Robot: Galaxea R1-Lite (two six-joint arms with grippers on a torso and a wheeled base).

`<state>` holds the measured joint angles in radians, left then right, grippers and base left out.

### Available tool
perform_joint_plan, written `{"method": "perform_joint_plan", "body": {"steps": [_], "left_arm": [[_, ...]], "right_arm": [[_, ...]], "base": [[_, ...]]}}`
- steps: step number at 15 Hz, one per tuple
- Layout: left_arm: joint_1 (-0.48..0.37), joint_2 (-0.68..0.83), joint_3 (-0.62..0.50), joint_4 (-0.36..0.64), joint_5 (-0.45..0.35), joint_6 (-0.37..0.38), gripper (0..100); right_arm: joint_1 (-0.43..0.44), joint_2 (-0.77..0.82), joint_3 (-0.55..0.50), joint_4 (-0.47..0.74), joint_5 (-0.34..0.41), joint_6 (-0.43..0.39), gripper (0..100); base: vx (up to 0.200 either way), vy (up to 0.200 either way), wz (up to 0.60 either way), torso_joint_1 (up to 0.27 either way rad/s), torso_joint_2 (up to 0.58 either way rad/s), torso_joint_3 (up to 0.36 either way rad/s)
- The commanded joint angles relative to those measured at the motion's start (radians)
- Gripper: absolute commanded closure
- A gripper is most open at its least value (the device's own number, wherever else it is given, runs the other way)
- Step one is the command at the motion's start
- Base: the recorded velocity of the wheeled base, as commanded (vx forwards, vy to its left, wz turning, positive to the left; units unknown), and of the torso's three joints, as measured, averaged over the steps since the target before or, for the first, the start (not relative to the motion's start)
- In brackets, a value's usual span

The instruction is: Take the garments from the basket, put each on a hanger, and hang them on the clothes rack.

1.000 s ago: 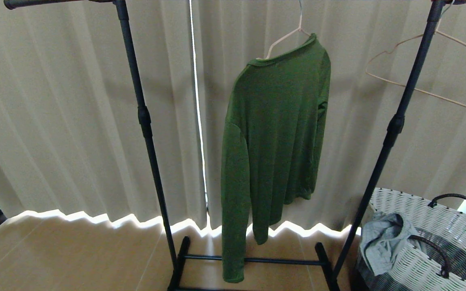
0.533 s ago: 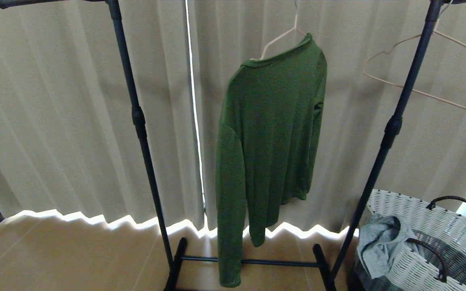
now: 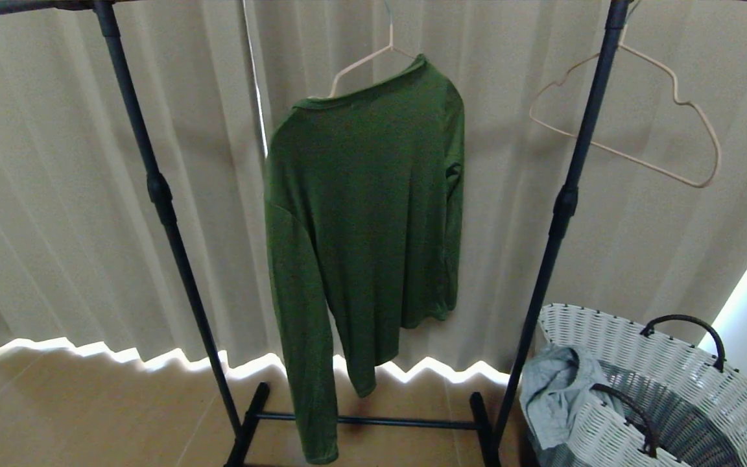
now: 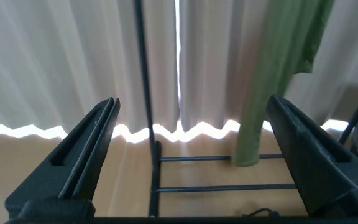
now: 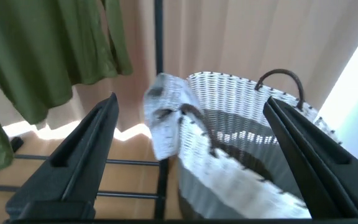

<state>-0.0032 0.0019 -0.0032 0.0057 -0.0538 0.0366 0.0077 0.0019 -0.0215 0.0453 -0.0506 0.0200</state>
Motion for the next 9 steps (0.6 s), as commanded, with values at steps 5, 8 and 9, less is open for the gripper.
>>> {"method": "perform_joint_plan", "body": {"steps": [5, 8, 9], "left_arm": [[0.0, 0.0, 0.0, 0.0, 0.0, -0.003, 0], [-0.001, 0.0, 0.0, 0.0, 0.0, 0.0, 0], [-0.001, 0.0, 0.0, 0.0, -0.001, 0.0, 0]], "right_arm": [[0.0, 0.0, 0.0, 0.001, 0.0, 0.0, 0], [0.0, 0.0, 0.0, 0.001, 0.0, 0.0, 0], [0.0, 0.0, 0.0, 0.001, 0.0, 0.0, 0]], "base": [[0.0, 0.0, 0.0, 0.0, 0.0, 0.0], [0.0, 0.0, 0.0, 0.0, 0.0, 0.0], [0.0, 0.0, 0.0, 0.0, 0.0, 0.0]]}}
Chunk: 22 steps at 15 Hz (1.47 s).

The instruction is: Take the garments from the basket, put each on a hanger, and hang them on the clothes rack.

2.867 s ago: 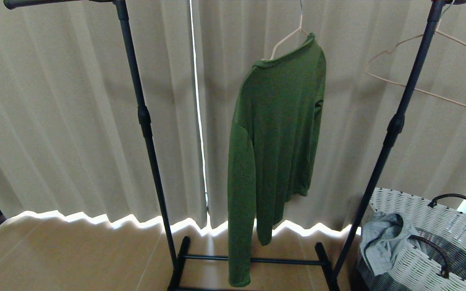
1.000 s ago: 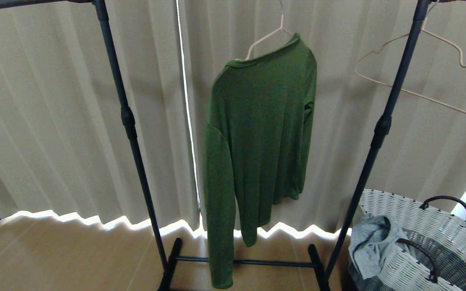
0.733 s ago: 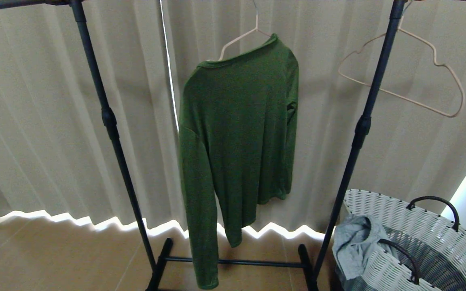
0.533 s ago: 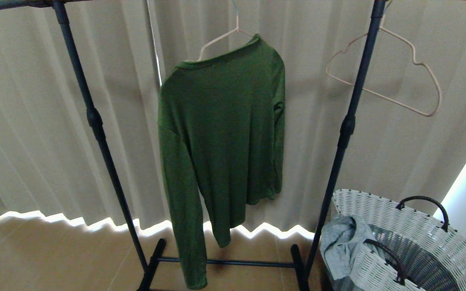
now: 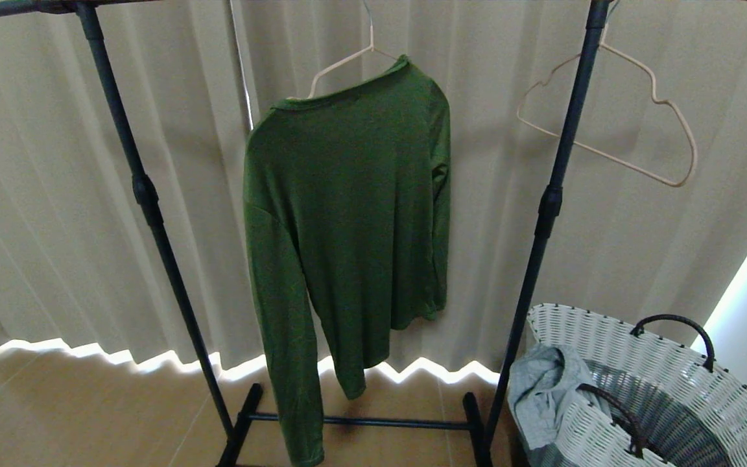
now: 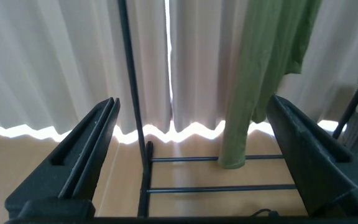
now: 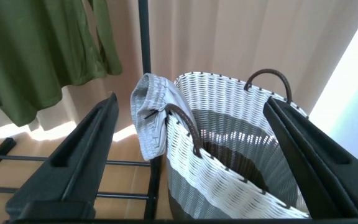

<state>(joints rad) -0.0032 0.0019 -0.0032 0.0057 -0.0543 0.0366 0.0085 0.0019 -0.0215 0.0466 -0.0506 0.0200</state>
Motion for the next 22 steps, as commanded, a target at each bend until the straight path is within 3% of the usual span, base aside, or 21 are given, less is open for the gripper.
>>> {"method": "perform_joint_plan", "body": {"steps": [1, 4, 10, 18, 22], "left_arm": [[-0.001, 0.0, 0.0, 0.0, 0.001, -0.001, 0], [-0.001, 0.001, 0.0, 0.0, 0.002, -0.004, 0], [0.0, 0.0, 0.0, 0.0, 0.001, -0.003, 0], [0.0, 0.0, 0.0, 0.0, 0.005, -0.006, 0], [-0.001, 0.001, 0.0, 0.0, 0.031, -0.006, 0]], "right_arm": [[-0.001, 0.0, 0.0, -0.001, 0.0, 0.0, 0], [-0.001, 0.0, 0.0, -0.001, 0.0, 0.0, 0], [-0.001, 0.0, 0.0, -0.001, 0.0, 0.0, 0], [-0.001, 0.0, 0.0, -0.001, 0.0, 0.0, 0], [-0.001, 0.0, 0.0, -0.001, 0.0, 0.0, 0]], "base": [[0.0, 0.0, 0.0, 0.0, 0.0, 0.0], [0.0, 0.0, 0.0, 0.0, 0.0, 0.0], [0.2, 0.0, 0.0, 0.002, 0.0, 0.002], [0.0, 0.0, 0.0, 0.0, 0.0, 0.0], [0.2, 0.0, 0.0, 0.002, 0.0, 0.001]]}}
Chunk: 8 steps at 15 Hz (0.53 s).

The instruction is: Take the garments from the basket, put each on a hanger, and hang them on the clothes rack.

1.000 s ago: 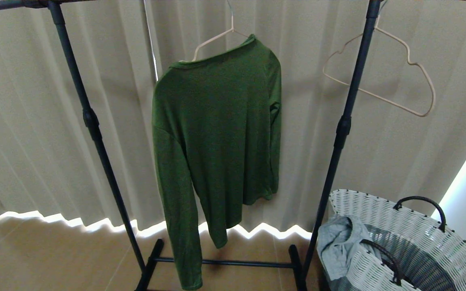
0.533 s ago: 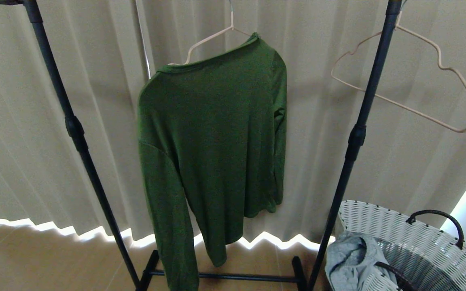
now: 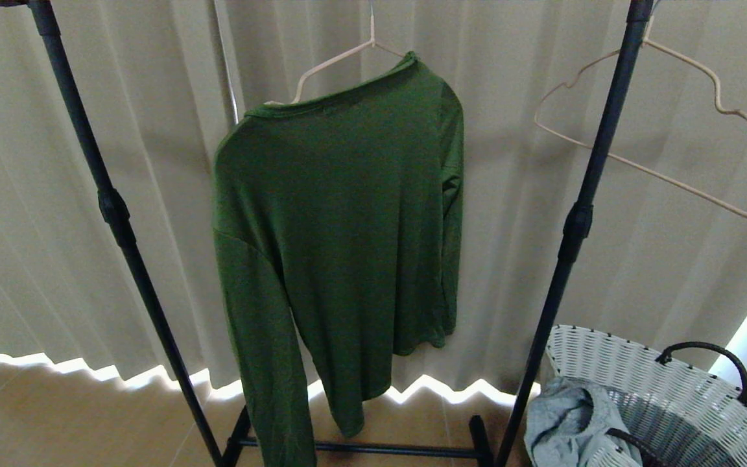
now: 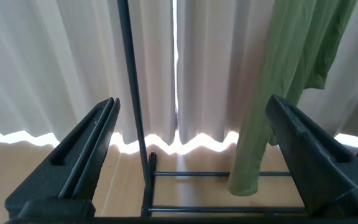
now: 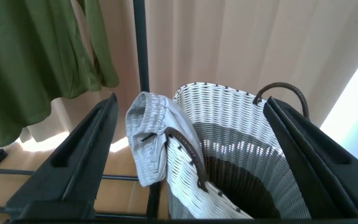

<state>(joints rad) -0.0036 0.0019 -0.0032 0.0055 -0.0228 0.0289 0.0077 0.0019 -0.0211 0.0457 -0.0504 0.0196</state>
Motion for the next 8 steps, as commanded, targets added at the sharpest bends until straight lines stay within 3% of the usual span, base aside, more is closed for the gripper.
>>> {"method": "perform_joint_plan", "body": {"steps": [1, 8], "left_arm": [[0.001, 0.001, 0.0, 0.001, -0.002, 0.0, 0], [0.001, 0.0, 0.0, 0.001, -0.003, -0.007, 0]], "right_arm": [[0.0, 0.0, 0.0, 0.0, 0.0, 0.0, 0], [0.0, 0.0, 0.0, 0.0, 0.0, 0.0, 0]], "base": [[0.0, 0.0, 0.0, 0.0, 0.0, 0.0], [0.0, 0.0, 0.0, 0.0, 0.0, 0.0]]}}
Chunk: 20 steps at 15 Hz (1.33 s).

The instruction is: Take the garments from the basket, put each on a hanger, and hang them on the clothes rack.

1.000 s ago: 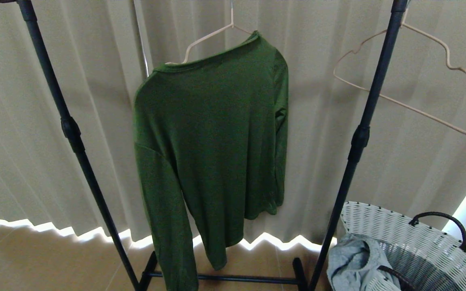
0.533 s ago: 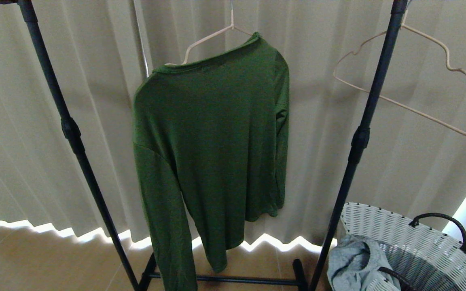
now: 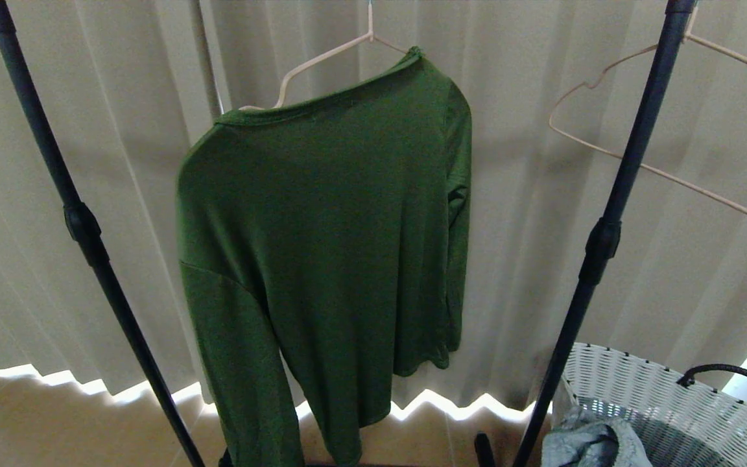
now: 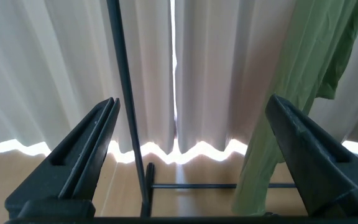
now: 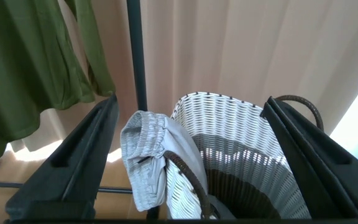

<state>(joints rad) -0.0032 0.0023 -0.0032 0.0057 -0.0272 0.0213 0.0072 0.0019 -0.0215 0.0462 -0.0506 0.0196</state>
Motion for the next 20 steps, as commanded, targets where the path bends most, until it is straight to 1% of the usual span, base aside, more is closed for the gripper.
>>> {"method": "perform_joint_plan", "body": {"steps": [1, 20], "left_arm": [[0.0, 0.001, 0.0, 0.0, 0.001, -0.003, 0], [0.0, -0.001, 0.0, 0.0, 0.004, -0.004, 0]], "right_arm": [[0.0, 0.0, 0.0, 0.0, 0.0, 0.0, 0], [0.0, 0.0, 0.0, 0.0, 0.0, 0.0, 0]], "base": [[0.0, 0.0, 0.0, 0.0, 0.0, 0.0], [0.0, 0.0, 0.0, 0.0, 0.0, 0.0]]}}
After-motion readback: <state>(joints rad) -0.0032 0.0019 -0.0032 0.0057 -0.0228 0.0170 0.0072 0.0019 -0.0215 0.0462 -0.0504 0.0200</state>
